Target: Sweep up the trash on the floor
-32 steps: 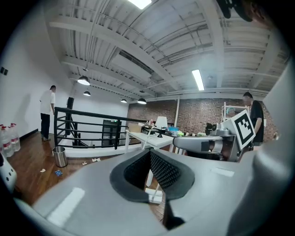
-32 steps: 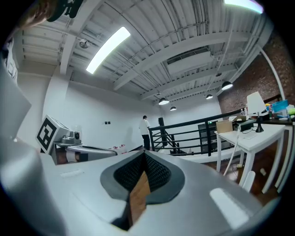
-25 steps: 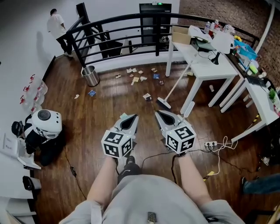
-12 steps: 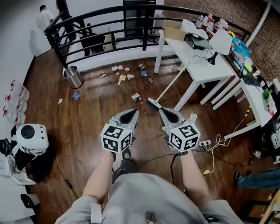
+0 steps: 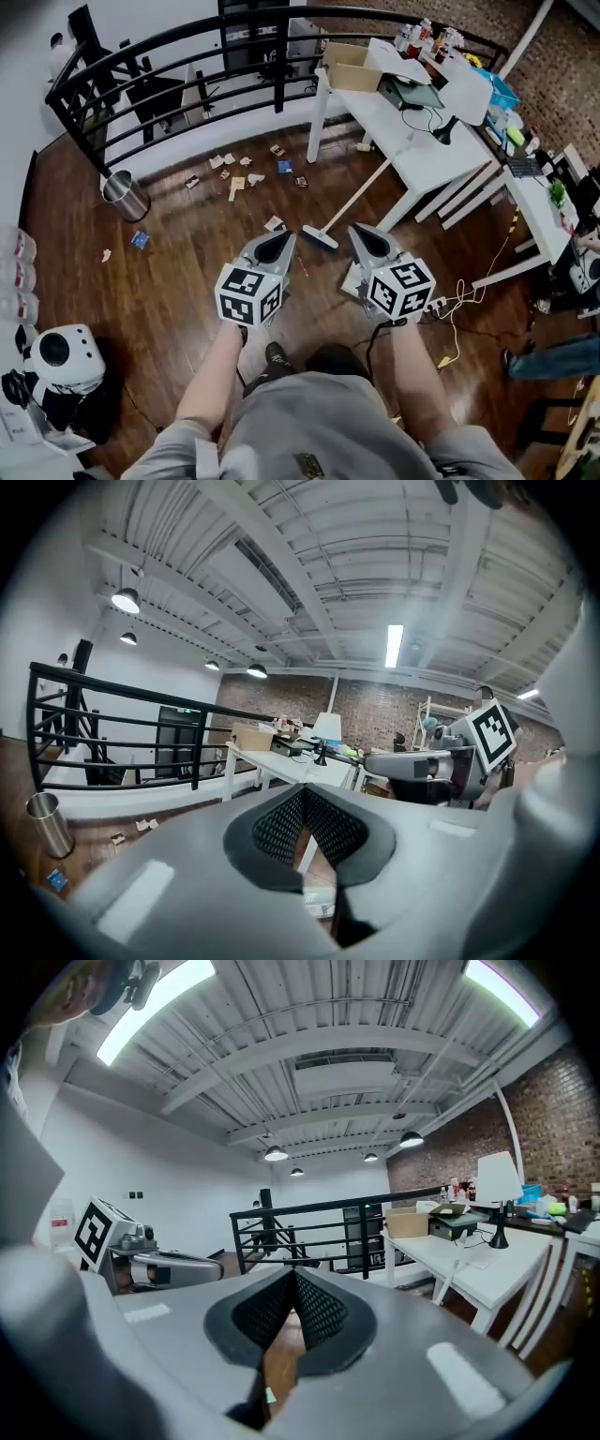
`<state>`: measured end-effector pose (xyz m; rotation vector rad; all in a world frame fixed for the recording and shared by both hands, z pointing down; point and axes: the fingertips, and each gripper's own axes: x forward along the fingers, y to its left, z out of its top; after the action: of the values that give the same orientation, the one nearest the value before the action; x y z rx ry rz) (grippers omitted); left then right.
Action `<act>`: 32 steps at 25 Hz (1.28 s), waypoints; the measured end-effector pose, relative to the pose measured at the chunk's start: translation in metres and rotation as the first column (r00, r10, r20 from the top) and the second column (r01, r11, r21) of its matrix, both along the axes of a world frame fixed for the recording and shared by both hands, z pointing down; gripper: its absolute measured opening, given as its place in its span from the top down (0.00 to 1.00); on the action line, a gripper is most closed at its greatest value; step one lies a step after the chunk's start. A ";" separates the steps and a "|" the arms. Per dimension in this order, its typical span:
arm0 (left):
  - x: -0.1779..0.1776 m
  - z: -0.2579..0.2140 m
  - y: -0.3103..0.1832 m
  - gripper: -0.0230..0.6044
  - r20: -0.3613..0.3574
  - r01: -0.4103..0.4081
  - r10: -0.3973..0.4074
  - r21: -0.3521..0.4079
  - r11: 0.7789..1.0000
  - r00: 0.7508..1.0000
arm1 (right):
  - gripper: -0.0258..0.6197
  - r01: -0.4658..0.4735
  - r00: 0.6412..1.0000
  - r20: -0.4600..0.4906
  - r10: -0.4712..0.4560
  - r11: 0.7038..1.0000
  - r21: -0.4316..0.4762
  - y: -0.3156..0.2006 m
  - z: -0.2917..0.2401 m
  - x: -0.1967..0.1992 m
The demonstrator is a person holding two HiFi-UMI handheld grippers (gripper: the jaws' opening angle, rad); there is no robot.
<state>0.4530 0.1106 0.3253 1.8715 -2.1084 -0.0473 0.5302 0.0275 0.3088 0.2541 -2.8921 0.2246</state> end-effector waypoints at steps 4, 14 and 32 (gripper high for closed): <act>-0.021 0.006 -0.040 0.95 -0.006 -0.025 0.025 -0.021 0.999 1.000 | 0.96 -0.043 0.999 0.006 0.043 0.999 -0.014 -0.046 0.002 -0.018; -0.055 0.021 -0.189 0.95 0.003 -0.039 0.039 -0.032 0.999 0.999 | 0.96 -0.168 0.982 0.083 0.171 0.985 -0.049 -0.221 0.005 -0.056; -0.091 0.087 -0.363 0.95 -0.060 -0.142 0.133 -0.167 0.976 0.989 | 0.65 -0.427 0.895 -0.198 0.400 0.895 -0.125 -0.462 0.119 -0.057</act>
<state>0.3616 -0.2521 0.4127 1.8881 -1.8820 0.1153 0.4729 -0.4342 0.4281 0.8211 -2.5997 0.4881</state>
